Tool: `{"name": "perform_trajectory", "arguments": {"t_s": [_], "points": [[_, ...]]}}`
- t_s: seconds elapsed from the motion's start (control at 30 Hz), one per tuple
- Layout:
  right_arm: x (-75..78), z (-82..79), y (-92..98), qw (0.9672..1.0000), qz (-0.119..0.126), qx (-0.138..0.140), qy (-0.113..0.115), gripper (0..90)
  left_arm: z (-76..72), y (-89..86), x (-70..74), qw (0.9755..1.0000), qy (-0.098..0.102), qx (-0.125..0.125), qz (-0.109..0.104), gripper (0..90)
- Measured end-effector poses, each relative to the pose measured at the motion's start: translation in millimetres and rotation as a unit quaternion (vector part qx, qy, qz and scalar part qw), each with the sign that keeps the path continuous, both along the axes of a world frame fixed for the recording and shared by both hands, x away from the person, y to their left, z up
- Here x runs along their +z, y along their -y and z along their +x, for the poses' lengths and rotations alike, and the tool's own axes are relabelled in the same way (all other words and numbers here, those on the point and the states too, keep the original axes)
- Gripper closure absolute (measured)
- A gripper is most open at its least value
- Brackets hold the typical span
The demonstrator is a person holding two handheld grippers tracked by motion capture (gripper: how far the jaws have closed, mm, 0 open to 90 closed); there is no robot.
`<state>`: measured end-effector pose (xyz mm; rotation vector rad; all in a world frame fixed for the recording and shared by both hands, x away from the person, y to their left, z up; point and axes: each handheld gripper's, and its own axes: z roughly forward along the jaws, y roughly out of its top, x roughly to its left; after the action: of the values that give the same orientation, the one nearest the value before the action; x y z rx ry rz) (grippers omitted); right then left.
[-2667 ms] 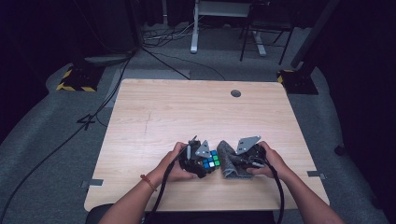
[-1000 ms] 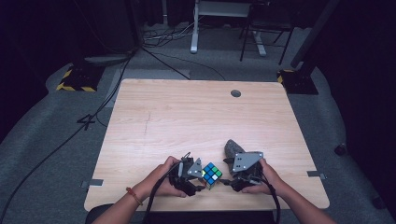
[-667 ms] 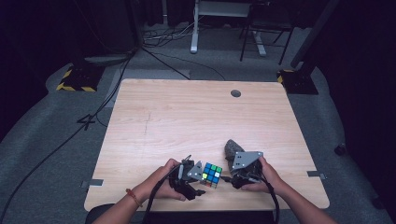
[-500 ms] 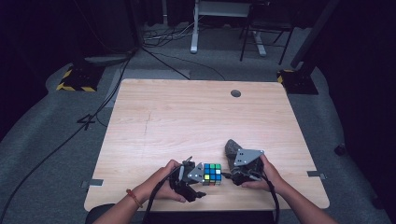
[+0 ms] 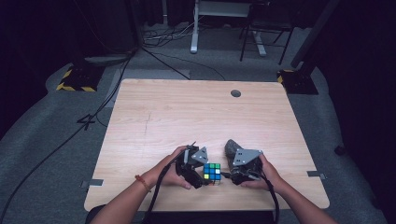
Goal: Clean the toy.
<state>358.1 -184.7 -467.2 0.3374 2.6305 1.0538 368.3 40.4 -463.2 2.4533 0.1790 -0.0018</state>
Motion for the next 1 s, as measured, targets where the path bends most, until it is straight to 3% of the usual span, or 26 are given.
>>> {"name": "perform_trajectory", "arguments": {"t_s": [0.1,0.13,0.17,0.2,0.53,0.7,0.77,0.87,1.0], "points": [[0.7,-0.2,0.5,1.0000,0.006,0.004,0.001,30.6,-0.3,9.9,-5.2,0.9997,0.007,-0.014,0.021,16.2],[0.8,-0.7,0.0,1.0000,0.008,0.003,0.000,30.6,-0.8,11.7,-7.3,0.9995,0.004,-0.020,0.023,19.1],[1.0,-1.2,-0.4,0.9999,0.010,0.004,-0.003,30.6,-1.1,12.9,-8.2,0.9993,0.006,-0.022,0.030,28.4],[1.3,-1.5,-0.7,0.9999,0.012,0.008,-0.007,30.6,-1.3,14.3,-9.7,0.9991,0.007,-0.025,0.033,29.0],[5.4,-4.1,-3.9,0.9997,0.022,0.011,0.005,30.7,-2.3,11.9,-10.5,0.9992,0.017,-0.032,0.016,32.1],[11.6,-4.6,-3.0,0.9988,0.047,0.010,0.008,32.0,-2.4,11.5,-6.4,0.9993,0.026,-0.028,-0.003,32.5],[15.8,-4.9,-3.0,0.9975,0.070,0.015,0.002,32.3,-4.2,13.9,-5.5,0.9990,0.035,-0.030,-0.001,32.9],[21.4,-7.3,-6.2,0.9972,0.072,0.012,0.018,32.5,-6.0,15.6,-3.6,0.9987,0.041,-0.028,-0.013,32.8],[25.9,-7.8,-8.2,0.9963,0.082,0.012,0.022,32.3,-6.8,14.5,-0.1,0.9979,0.053,-0.030,-0.023,33.1]]}}
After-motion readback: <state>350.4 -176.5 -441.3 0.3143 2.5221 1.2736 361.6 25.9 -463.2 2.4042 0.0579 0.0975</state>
